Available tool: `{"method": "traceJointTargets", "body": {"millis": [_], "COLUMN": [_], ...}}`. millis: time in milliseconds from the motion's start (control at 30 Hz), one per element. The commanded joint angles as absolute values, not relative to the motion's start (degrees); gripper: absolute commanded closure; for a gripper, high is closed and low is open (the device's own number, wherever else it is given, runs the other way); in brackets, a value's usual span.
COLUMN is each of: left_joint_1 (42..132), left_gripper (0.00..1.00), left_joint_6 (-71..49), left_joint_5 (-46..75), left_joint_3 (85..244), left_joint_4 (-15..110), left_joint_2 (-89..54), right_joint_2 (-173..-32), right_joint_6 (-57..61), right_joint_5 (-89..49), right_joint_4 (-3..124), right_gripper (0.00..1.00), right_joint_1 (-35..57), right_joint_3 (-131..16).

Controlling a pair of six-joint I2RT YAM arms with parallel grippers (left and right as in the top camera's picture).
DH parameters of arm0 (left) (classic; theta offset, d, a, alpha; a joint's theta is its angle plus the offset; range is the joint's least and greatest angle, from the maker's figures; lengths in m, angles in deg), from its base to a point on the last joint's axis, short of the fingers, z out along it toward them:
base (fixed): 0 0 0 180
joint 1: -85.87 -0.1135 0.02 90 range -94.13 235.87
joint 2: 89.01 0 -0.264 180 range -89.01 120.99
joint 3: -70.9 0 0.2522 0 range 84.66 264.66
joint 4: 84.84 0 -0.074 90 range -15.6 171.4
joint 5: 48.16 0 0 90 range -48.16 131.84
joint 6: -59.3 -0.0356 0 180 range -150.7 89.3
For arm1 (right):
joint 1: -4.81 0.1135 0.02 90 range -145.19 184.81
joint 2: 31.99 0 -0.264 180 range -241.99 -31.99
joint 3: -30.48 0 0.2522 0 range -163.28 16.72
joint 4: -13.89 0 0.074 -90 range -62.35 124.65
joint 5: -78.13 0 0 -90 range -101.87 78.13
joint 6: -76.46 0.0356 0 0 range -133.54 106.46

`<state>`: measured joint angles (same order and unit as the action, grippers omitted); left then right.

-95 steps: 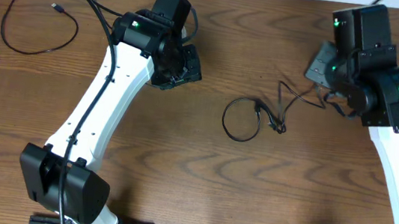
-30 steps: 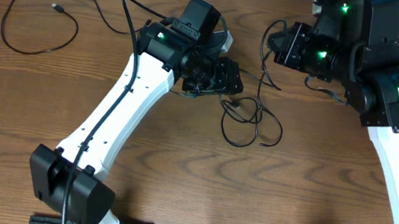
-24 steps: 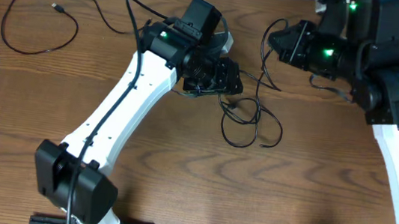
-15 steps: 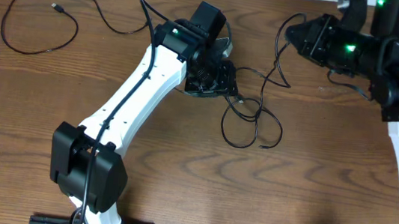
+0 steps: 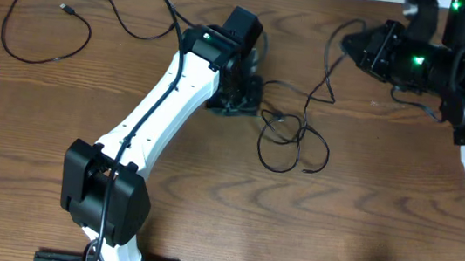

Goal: Untangle cables

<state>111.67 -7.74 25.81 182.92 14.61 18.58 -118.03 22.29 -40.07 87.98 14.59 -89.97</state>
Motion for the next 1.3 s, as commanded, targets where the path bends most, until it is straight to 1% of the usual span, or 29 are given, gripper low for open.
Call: {"method": "traceJointTargets", "body": {"millis": [0,67,133,300,333,367,400,567,833,900,1000,1033,1100,1200,1267], "left_joint_1": [109.35,107.52,105.35,100.04,99.15,98.36,97.66,96.24,96.28,96.28,96.28,96.28,96.28,96.31,96.31], "left_gripper": [0.64,0.69,0.76,0.78,0.81,0.89,0.92,0.92,0.92,0.92,0.92,0.92,0.92,0.92,0.92], "left_joint_6": [-1.47,0.11,0.06,0.04,0.02,-0.38,-1.03,-4.22,-5.38,-5.36,-5.40,-5.42,-6.47,-9.34,-12.31], "left_joint_5": [44.50,47.58,47.29,44.43,42.81,41.04,39.32,33.22,32.15,31.91,30.01,28.37,24.91,17.02,9.44], "left_joint_3": [182.59,182.59,182.59,183.29,183.77,184.32,185.00,188.78,190.50,190.50,190.50,190.50,190.50,190.50,190.50], "left_joint_4": [9.11,6.09,4.45,1.70,1.48,1.50,1.54,3.64,12.58,13.41,13.41,13.43,14.11,16.36,18.46], "left_joint_2": [19.32,19.32,19.32,18.62,18.27,17.83,17.24,11.98,-0.94,-2.93,-4.68,-4.98,-5.33,-5.44,-5.44], "right_joint_2": [-116.79,-116.79,-116.79,-116.79,-116.79,-116.79,-116.79,-116.79,-116.79,-116.79,-116.81,-116.81,-116.81,-116.81,-116.88], "right_joint_6": [19.91,19.60,19.58,19.10,18.95,18.93,18.93,17.20,17.20,17.16,14.93,13.59,11.01,7.82,5.75], "right_joint_5": [-32.60,-28.88,-26.30,-19.31,-18.76,-18.65,-18.65,-17.97,-16.27,-16.66,-18.22,-19.20,-20.88,-22.02,-22.37], "right_joint_4": [90.39,92.73,94.47,97.86,98.36,98.80,99.09,99.50,100.22,100.79,101.27,101.47,101.88,103.30,104.27], "right_gripper": [0.98,0.98,0.98,0.98,0.98,0.98,0.99,0.98,0.98,0.90,0.83,0.77,0.68,0.49,0.35], "right_joint_1": [11.33,9.08,6.87,2.28,1.63,0.95,0.51,0.12,0.14,0.14,0.82,1.19,1.89,3.05,3.75], "right_joint_3": [-90.43,-90.43,-90.43,-90.43,-90.41,-90.41,-90.41,-90.41,-90.41,-90.41,-90.41,-90.41,-90.41,-90.41,-90.41]}}
